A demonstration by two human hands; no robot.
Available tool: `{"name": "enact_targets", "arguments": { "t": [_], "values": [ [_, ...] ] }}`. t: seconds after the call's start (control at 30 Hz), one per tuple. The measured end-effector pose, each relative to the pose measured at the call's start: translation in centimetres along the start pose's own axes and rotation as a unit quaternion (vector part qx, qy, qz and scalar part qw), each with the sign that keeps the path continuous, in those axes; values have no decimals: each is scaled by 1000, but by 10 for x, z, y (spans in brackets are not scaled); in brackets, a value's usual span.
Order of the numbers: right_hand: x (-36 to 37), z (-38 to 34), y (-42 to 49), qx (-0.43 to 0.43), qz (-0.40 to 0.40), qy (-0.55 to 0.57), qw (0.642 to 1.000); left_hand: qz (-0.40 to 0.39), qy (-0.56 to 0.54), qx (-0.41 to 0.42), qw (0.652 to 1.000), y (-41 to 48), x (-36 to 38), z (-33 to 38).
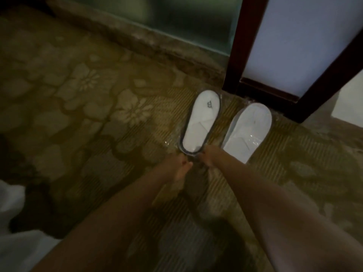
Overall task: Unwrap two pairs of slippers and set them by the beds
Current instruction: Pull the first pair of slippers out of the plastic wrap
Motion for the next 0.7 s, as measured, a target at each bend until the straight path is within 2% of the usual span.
{"name": "enact_targets", "arguments": {
  "t": [0.1,0.23,0.37,0.47,0.57,0.7],
  "values": [
    [-16,-15,23,16,-3,-38,999,4,60,36,998,23,-19,-2],
    [-42,-22,39,15,91,41,995,38,150,35,987,45,-25,-3],
    [-39,-6,36,3,126,153,980,54,159,46,985,50,-16,-5],
    [-21,9,36,-24,148,316,937,72,162,69,982,56,-7,-20],
    [-14,15,44,-16,150,429,891,61,210,58,974,68,-2,-35],
    [-16,14,49,37,86,583,807,6,162,7,987,75,5,-30]
  ]
}}
Point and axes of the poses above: each hand's wrist, its own y-axis towards the middle knuckle, its own x-axis out of the palm, z = x × y, the point moved 1 cm from there along y, towards the middle knuckle, and after that the axes turned 3 degrees about -z, right-handed, at the moved point
